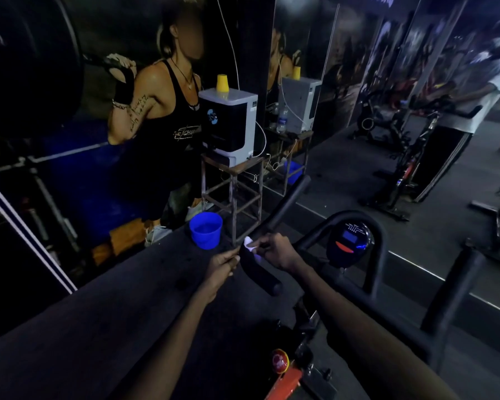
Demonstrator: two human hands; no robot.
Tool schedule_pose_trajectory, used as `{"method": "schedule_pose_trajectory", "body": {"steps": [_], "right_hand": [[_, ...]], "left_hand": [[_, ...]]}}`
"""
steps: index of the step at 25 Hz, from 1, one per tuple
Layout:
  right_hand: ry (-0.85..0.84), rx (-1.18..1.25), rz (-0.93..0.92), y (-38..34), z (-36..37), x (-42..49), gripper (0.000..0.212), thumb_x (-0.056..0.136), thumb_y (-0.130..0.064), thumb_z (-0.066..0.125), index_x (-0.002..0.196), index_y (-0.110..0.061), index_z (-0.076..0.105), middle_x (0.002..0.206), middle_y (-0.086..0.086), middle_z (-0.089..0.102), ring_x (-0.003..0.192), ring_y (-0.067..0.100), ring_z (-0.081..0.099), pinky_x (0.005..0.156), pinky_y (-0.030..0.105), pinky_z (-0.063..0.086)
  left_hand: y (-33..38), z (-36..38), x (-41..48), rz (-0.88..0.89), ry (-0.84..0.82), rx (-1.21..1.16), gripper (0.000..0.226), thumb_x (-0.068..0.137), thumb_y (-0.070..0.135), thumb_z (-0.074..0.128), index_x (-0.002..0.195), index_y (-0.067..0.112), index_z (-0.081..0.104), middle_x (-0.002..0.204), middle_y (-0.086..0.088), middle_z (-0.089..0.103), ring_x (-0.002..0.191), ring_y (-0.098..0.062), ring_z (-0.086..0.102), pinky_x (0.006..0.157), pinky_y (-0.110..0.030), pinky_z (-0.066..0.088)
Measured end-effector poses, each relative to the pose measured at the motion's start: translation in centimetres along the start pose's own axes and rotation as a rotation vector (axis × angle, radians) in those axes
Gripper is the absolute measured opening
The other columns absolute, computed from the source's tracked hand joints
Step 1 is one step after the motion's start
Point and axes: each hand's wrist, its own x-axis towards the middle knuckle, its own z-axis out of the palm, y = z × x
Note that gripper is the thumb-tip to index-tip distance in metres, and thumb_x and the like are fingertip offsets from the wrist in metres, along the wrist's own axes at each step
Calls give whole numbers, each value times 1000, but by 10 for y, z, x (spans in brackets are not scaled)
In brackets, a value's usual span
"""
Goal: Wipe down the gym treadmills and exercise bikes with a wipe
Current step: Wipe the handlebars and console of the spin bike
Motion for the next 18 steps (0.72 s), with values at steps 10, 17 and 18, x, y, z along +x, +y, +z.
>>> {"method": "schedule_pose_trajectory", "body": {"steps": [10,17,18], "right_hand": [[-55,43,-2,-8,-7,-39,9,89,-31,71,92,-28,79,95,-14,75,88,-13,62,74,5,42],[-59,-44,-31,-8,-18,-66,7,88,-26,70,89,-27,77,89,-16,74,84,-4,66,75,12,49],[-56,-42,-33,-8,-19,-69,7,88,-28,70,87,-26,76,87,-16,74,83,-5,66,74,13,50]], "left_hand": [[6,-5,-6,10,-18,44,39,101,14,52,140,15,52,101,-3,62,79,-10,49,62,-17,39],[8,7,-19,9,-30,-54,49,98,24,59,144,26,43,101,4,63,73,-6,47,63,-23,38],[7,8,-20,10,-24,-53,49,98,24,59,145,24,43,99,4,62,71,-6,46,62,-23,39]]}}
